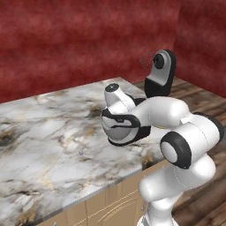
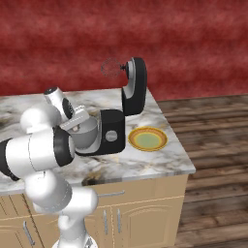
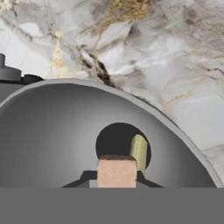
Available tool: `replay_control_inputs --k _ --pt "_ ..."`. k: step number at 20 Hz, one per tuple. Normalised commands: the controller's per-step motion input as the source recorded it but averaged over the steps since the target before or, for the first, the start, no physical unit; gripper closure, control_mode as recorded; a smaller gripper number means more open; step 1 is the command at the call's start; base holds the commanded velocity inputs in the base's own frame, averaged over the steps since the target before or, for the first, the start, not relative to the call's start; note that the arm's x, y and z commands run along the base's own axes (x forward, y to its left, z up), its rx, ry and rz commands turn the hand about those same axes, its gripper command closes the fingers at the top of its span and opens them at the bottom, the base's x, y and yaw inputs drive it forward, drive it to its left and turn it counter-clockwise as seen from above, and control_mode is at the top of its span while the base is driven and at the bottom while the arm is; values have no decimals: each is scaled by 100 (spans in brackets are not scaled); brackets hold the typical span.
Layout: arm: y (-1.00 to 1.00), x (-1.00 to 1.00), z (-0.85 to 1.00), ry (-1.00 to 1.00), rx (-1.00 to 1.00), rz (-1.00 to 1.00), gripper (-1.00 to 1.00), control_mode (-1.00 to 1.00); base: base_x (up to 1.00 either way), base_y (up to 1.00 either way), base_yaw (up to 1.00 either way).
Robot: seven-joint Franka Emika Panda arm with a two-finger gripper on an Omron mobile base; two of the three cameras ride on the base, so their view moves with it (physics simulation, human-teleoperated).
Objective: Add butter and sugar cubes to the stand mixer bowl and then turn on the stand mixer to begin making frosting.
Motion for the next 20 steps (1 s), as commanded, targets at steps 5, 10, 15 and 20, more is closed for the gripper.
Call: replay_control_inputs --k 5,10,15,20 --pt "0 22 -32 0 0 -3 100 -100 0 0 0" --pt "0 25 -28 0 0 -1 100 -100 0 0 0" --pt "0 26 -25 0 -1 0 -100 -100 0 0 0" --pt "0 22 -23 -6 -1 0 -100 -100 0 0 0"
